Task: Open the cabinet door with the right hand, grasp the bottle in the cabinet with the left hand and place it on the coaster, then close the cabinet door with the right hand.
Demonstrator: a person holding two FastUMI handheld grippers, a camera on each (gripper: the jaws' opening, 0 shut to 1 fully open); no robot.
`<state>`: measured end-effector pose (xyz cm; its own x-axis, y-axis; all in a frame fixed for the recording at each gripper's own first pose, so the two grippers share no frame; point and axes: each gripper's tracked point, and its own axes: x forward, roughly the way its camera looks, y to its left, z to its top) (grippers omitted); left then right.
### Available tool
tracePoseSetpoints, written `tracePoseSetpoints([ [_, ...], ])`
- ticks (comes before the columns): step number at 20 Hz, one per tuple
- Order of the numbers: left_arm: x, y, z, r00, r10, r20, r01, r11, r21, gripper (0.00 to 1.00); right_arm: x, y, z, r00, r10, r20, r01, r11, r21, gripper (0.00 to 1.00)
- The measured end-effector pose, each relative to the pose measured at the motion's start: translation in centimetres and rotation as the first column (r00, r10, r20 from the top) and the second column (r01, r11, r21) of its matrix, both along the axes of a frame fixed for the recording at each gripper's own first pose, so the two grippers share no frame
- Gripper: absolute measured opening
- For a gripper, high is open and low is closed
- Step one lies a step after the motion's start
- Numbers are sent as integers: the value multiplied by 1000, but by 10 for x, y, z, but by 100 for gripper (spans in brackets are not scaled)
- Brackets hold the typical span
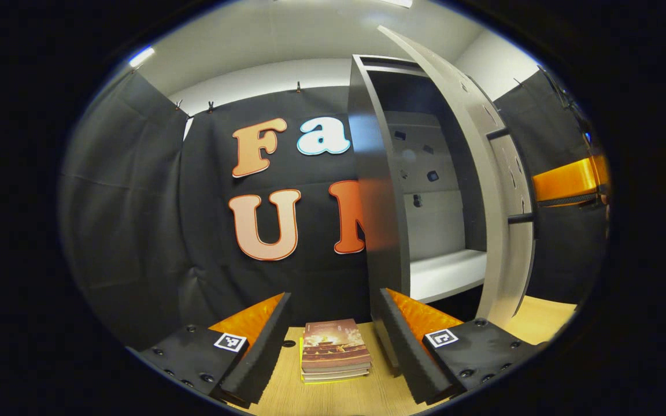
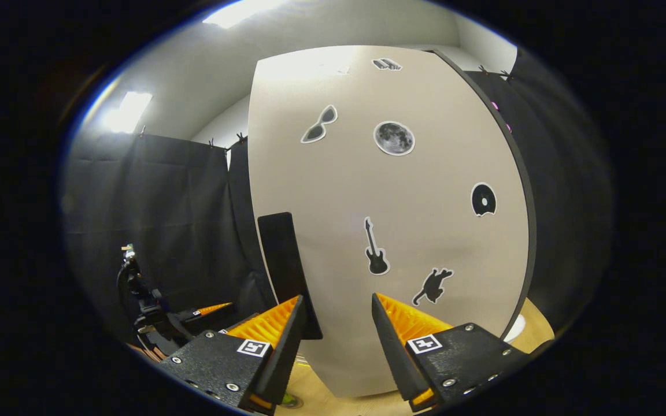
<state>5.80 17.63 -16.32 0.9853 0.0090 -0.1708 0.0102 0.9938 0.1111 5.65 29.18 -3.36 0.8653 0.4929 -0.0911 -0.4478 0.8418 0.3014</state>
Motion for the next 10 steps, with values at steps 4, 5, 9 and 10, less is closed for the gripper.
tracePoseSetpoints([
  [4,10,12,14,1000,3,22,-3,1000,-8,97,5,7,-1,1000,-26,-6,26,1000,-12,72],
  [5,11,15,14,1000,9,23,-9,1000,-8,97,6,9,-1,999,-33,-13,33,999,-9,72],
  [9,14,23,19,999,22,33,-21,1000,-19,97,11,14,-2,998,-58,-25,58,998,3,72],
  [10,15,26,18,999,31,34,-30,999,-24,97,13,15,-2,998,-66,-22,66,998,0,72],
])
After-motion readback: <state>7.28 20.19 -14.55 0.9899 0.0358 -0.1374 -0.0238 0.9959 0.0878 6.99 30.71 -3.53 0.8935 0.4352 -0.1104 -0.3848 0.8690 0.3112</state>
